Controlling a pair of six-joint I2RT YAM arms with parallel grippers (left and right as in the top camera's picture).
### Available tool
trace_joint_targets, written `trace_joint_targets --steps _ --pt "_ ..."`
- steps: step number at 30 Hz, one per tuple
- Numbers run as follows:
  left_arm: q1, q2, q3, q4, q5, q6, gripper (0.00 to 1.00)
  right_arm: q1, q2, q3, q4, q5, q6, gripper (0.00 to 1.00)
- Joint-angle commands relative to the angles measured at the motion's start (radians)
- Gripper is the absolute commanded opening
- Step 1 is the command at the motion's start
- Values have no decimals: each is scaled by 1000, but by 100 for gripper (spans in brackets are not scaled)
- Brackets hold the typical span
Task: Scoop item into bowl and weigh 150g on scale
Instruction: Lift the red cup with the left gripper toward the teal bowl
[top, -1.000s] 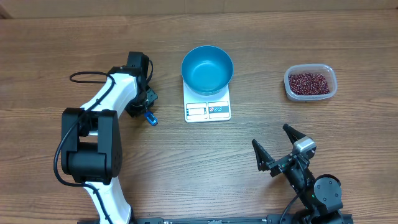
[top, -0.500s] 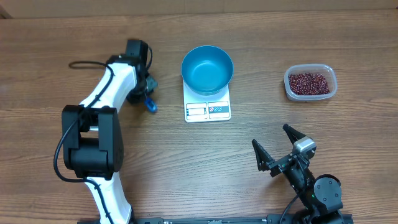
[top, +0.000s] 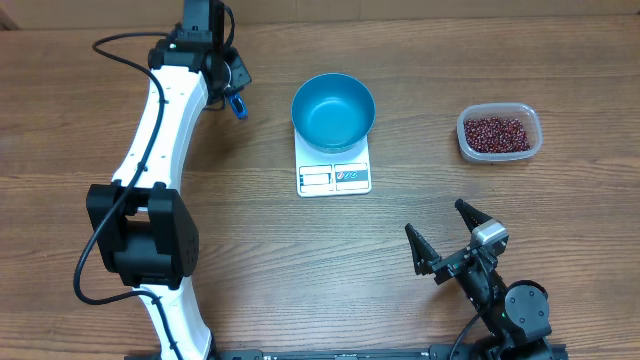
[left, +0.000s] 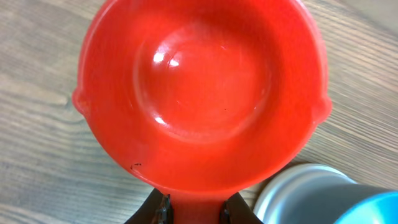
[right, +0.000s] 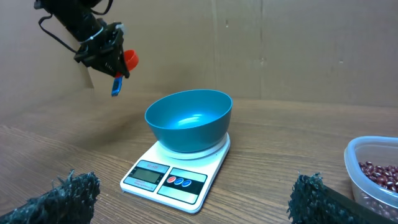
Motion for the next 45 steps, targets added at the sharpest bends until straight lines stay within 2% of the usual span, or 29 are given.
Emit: trace_joint_targets --steps 1,9,14,18,23,27,32,36,41,45 --pt "7 1 27 -2 76 78 4 -2 -10 -10 5 10 5 100" --pt "3 1 27 23 160 106 4 -2 -10 -10 5 10 4 100" --pt "-23 2 27 108 172 122 5 -2 -10 -10 5 10 5 100" --pt "-50 2 37 154 261 97 4 -2 -10 -10 4 10 5 100" --pt "-111 2 101 20 261 45 4 -2 -10 -10 4 10 5 100" --pt "-175 2 205 -106 188 23 4 -2 -10 -10 4 10 5 100" --pt "-204 2 303 -103 129 11 4 -2 -10 -10 4 10 5 100" --pt "-204 2 308 -156 128 14 4 -2 -10 -10 4 10 5 100" --pt "-221 2 292 -208 45 31 4 -2 -10 -10 4 10 5 100" --pt "-240 6 283 -238 51 -48 4 -2 -10 -10 5 10 5 100"
